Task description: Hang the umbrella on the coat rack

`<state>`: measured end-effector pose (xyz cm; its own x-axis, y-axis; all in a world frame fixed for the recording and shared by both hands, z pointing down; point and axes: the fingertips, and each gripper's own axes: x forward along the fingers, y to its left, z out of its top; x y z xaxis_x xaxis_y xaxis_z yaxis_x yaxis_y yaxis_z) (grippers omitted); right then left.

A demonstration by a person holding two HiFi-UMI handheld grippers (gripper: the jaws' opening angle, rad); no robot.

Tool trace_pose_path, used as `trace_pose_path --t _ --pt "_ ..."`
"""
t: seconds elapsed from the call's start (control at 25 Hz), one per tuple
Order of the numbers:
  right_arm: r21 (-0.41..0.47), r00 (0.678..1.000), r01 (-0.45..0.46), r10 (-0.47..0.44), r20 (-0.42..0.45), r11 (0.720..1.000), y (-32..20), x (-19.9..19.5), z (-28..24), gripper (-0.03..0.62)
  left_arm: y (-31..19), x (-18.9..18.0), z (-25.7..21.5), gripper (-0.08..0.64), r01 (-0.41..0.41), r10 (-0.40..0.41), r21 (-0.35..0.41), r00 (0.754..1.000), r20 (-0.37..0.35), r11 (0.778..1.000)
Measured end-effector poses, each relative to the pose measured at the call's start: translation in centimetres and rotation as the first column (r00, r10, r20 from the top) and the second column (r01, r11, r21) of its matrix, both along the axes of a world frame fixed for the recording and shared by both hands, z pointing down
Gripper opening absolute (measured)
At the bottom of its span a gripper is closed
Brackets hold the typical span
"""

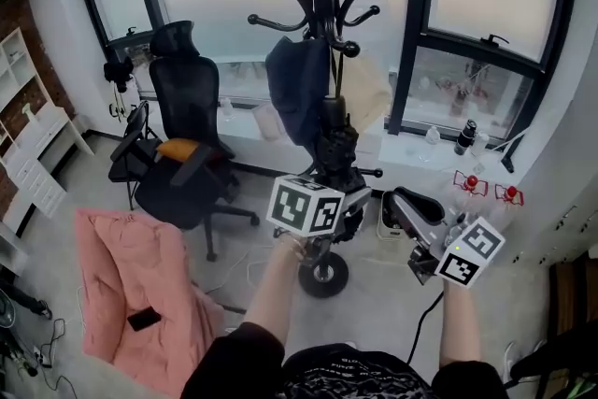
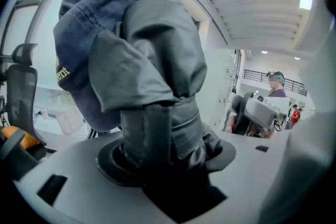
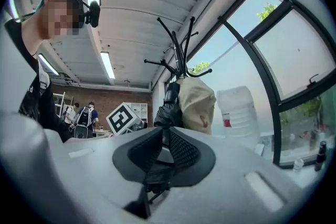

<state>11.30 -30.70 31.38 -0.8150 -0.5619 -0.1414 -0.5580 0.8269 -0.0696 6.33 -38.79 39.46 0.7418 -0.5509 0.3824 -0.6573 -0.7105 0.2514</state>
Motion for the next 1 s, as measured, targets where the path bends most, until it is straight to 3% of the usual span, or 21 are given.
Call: trace_pose_path --t 0.16,0.44,0.6,0.76,1.0 --pt "-0.064 1.0 -0.029 0.029 -0.004 0.998 -0.3 0.0 2.6 0.04 0.4 0.2 0.9 0.272 -0.024 0.024 0.019 1.0 -0.01 1.0" --pt "-0.127 0.997 -0.073 0.073 -0.004 0.989 -1.5 -0.6 5.1 0.04 -0.4 -0.2 1.1 0.272 0.009 -0.007 0.1 1.0 -0.022 0.995" --pt "-0.201 0.973 -0.23 0.22 -0.073 0.952 -3.4 0.6 7.7 0.04 -0.5 -0.4 1.6 0.272 0.01 -0.006 0.126 0.999 -0.032 0.992" --pt "-0.262 0.97 -0.242 0.242 -0.033 0.934 -3.8 0.8 8.9 0.04 -0.6 -0.7 1.9 0.275 0.039 -0.03 0.168 0.998 -0.055 0.985" --pt "-0.317 0.944 -0.329 0.322 -0.076 0.889 -4.3 1.6 10.9 0.04 -0.5 -0.9 2.0 0.284 0.08 -0.058 0.209 0.992 -0.11 0.975"
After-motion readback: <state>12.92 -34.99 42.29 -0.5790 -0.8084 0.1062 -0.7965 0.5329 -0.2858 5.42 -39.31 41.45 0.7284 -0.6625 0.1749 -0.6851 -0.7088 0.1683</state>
